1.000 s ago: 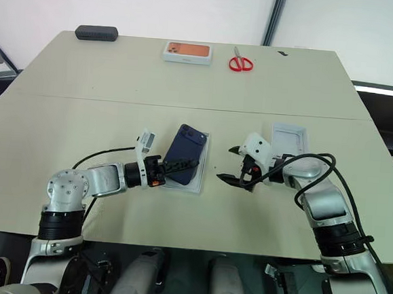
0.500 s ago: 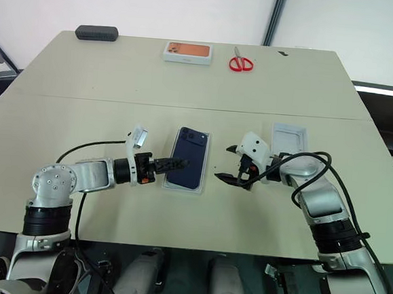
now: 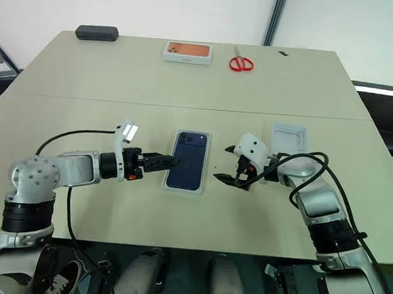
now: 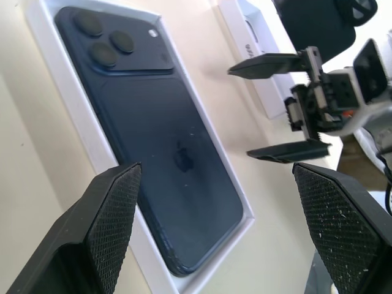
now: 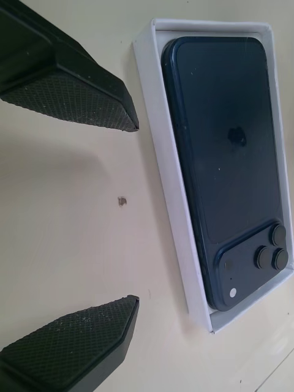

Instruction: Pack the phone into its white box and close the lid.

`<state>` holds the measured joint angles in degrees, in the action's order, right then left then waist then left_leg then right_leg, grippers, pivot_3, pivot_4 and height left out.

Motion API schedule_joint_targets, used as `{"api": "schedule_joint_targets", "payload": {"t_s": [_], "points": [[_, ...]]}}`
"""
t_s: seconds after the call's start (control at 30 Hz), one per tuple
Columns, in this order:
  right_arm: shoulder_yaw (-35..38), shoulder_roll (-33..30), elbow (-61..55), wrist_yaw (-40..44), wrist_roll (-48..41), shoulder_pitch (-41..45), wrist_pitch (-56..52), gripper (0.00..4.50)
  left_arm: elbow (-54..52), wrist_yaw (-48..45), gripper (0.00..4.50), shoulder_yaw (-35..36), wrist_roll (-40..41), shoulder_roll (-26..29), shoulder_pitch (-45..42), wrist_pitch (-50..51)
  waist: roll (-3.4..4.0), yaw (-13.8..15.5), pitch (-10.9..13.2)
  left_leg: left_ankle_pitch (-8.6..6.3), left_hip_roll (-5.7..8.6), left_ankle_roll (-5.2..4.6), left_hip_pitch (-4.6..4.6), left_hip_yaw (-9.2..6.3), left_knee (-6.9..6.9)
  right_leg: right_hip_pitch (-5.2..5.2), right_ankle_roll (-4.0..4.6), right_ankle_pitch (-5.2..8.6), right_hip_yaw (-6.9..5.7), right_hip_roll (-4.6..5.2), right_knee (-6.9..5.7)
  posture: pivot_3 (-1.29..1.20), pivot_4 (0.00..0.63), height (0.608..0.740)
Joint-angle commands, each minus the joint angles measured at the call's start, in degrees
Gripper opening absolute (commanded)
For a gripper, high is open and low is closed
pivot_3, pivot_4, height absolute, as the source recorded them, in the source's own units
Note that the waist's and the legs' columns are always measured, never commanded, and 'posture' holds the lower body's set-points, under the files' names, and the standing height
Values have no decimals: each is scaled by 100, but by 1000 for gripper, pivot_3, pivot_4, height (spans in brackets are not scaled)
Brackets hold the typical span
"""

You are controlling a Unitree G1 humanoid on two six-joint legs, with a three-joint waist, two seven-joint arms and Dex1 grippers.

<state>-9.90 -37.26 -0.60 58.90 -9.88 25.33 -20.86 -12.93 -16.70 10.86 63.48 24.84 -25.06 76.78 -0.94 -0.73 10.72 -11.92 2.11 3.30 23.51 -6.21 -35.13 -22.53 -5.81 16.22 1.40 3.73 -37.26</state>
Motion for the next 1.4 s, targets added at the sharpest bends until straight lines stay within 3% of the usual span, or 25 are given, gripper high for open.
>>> {"api": "schedule_joint_targets", "payload": {"t_s": [0.03, 0.13, 0.2, 0.27, 0.43, 0.47, 0.93, 1.4], "points": [[51, 43, -50, -13, -26, 155, 87, 4500, -60, 80, 4148, 189, -229, 37, -101, -376, 0, -4, 0, 0, 0, 0, 0, 0, 0, 0, 0, 0, 0, 0, 0, 0, 150, 740], [109, 103, -25, -91, -68, 190, 44, 4500, 48, 102, 4148, 242, -582, 120, -141, -748, 0, -3, 0, 0, 0, 0, 0, 0, 0, -1, 0, 0, 0, -1, 0, 0, 150, 740], [116, 93, -7, -67, -94, 185, 24, 3967, 0, -122, 3640, -259, -1366, 595, 55, -1207, 0, -19, 0, 0, 0, 0, 0, 1, 0, -2, 0, 0, 0, -2, -1, 0, 150, 740], [39, 78, 114, -177, 107, 203, 168, 3119, 79, -272, 2858, -530, -1811, 781, 186, -1563, 4, -16, 1, 0, 0, 0, -1, 6, 6, -5, 1, 0, 5, -3, 0, 0, 150, 740], [-134, 181, 332, -378, 431, 254, 428, 470, 165, -556, 160, -1102, -2491, 779, 369, -2039, 3, 16, 1, 0, 1, 0, 3, 3, 3, -1, 1, 0, 2, 5, 5, 0, 150, 740], [-180, 202, 361, -406, 499, 256, 504, 38, 233, -596, 0, -1226, -2591, 682, 412, -2118, 3, 11, 1, 0, 1, 0, 3, 4, 3, -2, 1, 0, 2, 6, 5, 0, 150, 740], [-484, 501, 333, -365, 633, 277, 415, 38, 1086, -1069, 0, -2132, -3397, -635, -48, -2499, 8, 46, -3, 0, 7, -2, -5, -2, -3, 17, -1, 0, -8, 10, 5, 0, 150, 740], [-21, -138, 1425, -292, 858, 595, 983, 38, 2633, -1738, 0, -2529, -4321, -1683, -1180, -3272, 7, 146, -6, -5, 25, -11, -3, 11, -10, 29, -9, 3, -20, 19, 13, 0, 150, 740]]}}
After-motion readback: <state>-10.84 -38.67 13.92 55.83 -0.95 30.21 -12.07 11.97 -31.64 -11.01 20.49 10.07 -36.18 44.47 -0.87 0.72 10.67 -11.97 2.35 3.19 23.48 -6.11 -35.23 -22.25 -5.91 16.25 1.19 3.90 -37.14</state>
